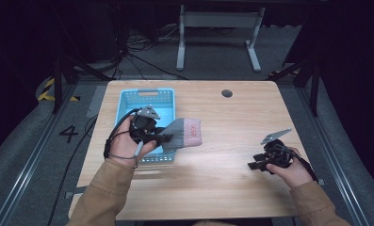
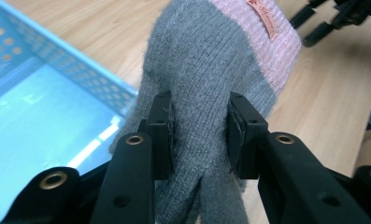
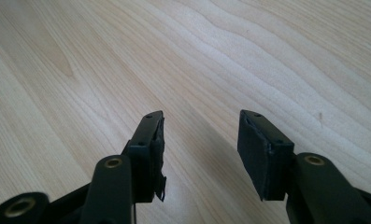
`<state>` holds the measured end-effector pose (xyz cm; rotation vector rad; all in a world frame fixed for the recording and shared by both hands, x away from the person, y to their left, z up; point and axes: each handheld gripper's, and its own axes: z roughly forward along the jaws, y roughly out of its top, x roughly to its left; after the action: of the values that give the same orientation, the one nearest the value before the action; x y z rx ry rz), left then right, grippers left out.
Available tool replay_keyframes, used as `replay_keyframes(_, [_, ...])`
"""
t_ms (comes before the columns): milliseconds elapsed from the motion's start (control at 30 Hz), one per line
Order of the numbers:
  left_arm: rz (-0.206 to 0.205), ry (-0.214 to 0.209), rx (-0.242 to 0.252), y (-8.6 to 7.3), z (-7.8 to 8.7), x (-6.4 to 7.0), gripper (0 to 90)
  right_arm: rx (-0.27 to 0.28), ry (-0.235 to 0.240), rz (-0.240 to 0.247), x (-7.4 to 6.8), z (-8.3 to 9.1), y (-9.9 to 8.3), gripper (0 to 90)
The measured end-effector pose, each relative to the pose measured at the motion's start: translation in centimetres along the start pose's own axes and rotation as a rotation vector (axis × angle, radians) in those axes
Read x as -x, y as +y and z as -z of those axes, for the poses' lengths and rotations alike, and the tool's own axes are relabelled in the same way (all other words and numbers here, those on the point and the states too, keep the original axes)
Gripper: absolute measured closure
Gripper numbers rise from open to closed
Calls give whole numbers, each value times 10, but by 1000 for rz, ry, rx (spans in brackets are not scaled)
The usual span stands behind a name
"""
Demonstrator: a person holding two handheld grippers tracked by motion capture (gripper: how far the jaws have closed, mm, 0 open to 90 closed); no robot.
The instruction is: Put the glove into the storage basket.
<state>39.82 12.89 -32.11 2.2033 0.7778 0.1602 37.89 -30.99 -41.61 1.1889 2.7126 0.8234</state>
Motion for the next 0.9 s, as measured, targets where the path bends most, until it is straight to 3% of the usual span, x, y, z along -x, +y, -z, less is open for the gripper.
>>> replay_keyframes(367, [20,32,-8,-3,10,-29,663,-3,-12,-19,0,2,-9,517])
replay_keyframes(900, [71,74,-50,-9,11,-65,662,-1,-24,-35,0,6,-16,515])
